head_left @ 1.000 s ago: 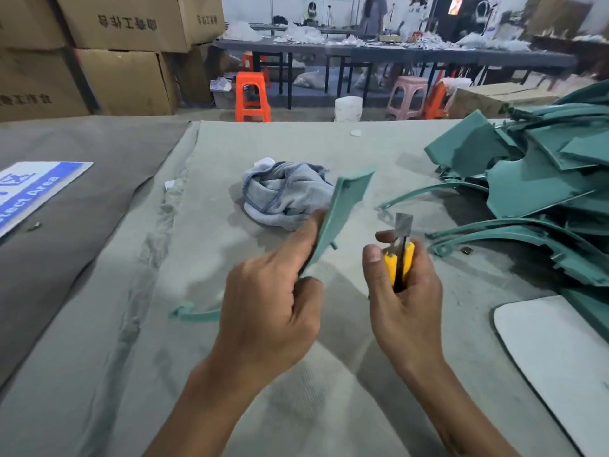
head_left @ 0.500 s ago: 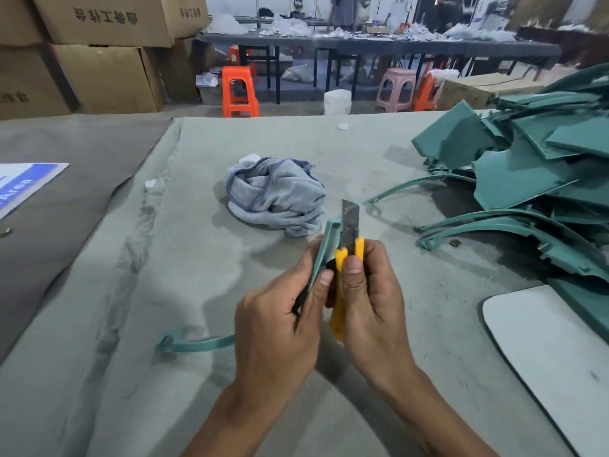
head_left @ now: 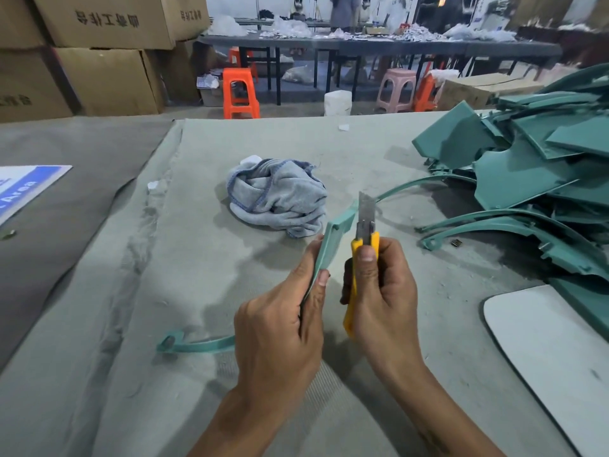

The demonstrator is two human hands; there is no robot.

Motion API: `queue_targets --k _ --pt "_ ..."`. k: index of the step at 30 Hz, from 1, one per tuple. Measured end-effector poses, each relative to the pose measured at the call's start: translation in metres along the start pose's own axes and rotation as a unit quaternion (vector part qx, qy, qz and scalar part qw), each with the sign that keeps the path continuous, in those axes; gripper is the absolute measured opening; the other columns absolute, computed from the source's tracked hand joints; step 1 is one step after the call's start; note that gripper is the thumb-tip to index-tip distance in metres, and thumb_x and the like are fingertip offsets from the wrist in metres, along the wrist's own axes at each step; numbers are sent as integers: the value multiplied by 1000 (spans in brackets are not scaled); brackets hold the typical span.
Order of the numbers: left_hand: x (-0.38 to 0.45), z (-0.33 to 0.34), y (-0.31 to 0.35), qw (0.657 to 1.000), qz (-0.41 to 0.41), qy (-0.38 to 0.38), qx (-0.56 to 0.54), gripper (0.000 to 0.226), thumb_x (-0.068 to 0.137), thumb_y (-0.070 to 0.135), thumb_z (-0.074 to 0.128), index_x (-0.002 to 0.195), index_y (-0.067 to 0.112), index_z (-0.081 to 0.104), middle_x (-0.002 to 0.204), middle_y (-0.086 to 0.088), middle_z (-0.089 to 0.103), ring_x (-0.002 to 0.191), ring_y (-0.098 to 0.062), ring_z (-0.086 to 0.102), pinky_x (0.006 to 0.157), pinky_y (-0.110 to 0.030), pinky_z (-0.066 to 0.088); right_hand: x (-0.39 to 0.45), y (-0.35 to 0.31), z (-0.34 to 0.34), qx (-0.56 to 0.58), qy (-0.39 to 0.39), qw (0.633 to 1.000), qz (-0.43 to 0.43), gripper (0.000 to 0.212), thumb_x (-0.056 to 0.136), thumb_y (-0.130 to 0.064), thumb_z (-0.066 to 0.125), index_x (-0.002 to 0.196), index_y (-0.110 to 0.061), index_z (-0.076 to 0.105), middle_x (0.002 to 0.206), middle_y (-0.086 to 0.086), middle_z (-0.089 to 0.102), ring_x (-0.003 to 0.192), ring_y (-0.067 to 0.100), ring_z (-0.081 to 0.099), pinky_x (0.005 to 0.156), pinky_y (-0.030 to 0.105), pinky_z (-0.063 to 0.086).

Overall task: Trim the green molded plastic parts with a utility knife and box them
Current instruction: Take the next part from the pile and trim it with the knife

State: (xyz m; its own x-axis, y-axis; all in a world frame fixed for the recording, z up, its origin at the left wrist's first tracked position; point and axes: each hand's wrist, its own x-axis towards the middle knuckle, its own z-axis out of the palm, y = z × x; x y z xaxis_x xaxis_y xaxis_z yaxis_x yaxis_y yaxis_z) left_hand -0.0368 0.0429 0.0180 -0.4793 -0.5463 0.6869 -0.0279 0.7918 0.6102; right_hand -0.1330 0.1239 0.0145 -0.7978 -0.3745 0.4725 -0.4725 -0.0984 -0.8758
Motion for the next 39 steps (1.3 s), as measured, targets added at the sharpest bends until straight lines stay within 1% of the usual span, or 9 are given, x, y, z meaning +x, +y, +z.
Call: queue_targets --k 5,11,17,24,26,29,32,37,39 --pt "1 -1 0 1000 11 17 -13 42 108 38 44 137 16 64 60 8 41 46 -10 42 43 -38 44 -5 -3 -2 -13 -46 993 -104 21 110 -51 42 105 -35 53 69 -1 57 54 23 56 47 47 44" --pt "3 -7 1 999 29 26 2 36 108 38 42 122 17 69 61 10 34 49 -12 41 44 -31 39 14 13 -8 -19 41 999 25 26 111 -41 44 98 -20 54 67 -1 58 57 21 57 55 51 52" --pt "5 -10 6 999 22 49 5 24 108 38 40 102 25 60 54 9 39 51 -18 44 46 -33 36 9 11 -14 25 -1 998 -63 22 111 -41 45 102 -25 58 69 1 56 55 25 55 49 42 47" --pt "7 -15 8 997 37 60 10 26 108 38 39 95 23 57 55 9 35 55 -21 41 46 -30 32 25 23 -15 11 108 989 100 25 110 -39 50 92 -24 59 65 -2 54 57 20 50 54 42 47" --pt "6 -14 8 998 38 59 8 27 108 39 38 99 24 58 56 11 35 54 -19 42 46 -30 33 22 20 -21 18 113 993 43 24 110 -39 49 93 -25 58 63 -5 51 54 20 47 51 37 43" --pt "5 -12 7 998 36 57 4 24 108 38 40 101 25 59 56 12 35 54 -17 43 46 -29 34 12 12 -22 -10 37 993 -110 22 111 -42 46 99 -28 57 64 -6 53 50 24 51 47 38 41" --pt "5 -12 6 998 36 55 6 23 107 37 40 100 25 58 54 10 39 53 -16 45 46 -29 35 8 12 -16 -47 6 987 -156 21 111 -43 45 99 -29 56 66 -9 55 50 16 52 46 30 40" --pt "4 -13 7 997 50 57 10 28 108 39 38 99 23 59 56 11 33 56 -22 44 46 -30 32 26 24 -23 -100 101 989 32 23 107 -43 51 89 -30 60 66 7 57 60 36 56 56 53 52" --pt "2 -12 6 996 62 55 20 29 109 38 38 103 21 61 57 12 33 53 -20 43 45 -29 32 34 30 -33 -137 113 981 76 23 107 -42 52 91 -30 63 70 6 62 66 36 61 63 53 55"
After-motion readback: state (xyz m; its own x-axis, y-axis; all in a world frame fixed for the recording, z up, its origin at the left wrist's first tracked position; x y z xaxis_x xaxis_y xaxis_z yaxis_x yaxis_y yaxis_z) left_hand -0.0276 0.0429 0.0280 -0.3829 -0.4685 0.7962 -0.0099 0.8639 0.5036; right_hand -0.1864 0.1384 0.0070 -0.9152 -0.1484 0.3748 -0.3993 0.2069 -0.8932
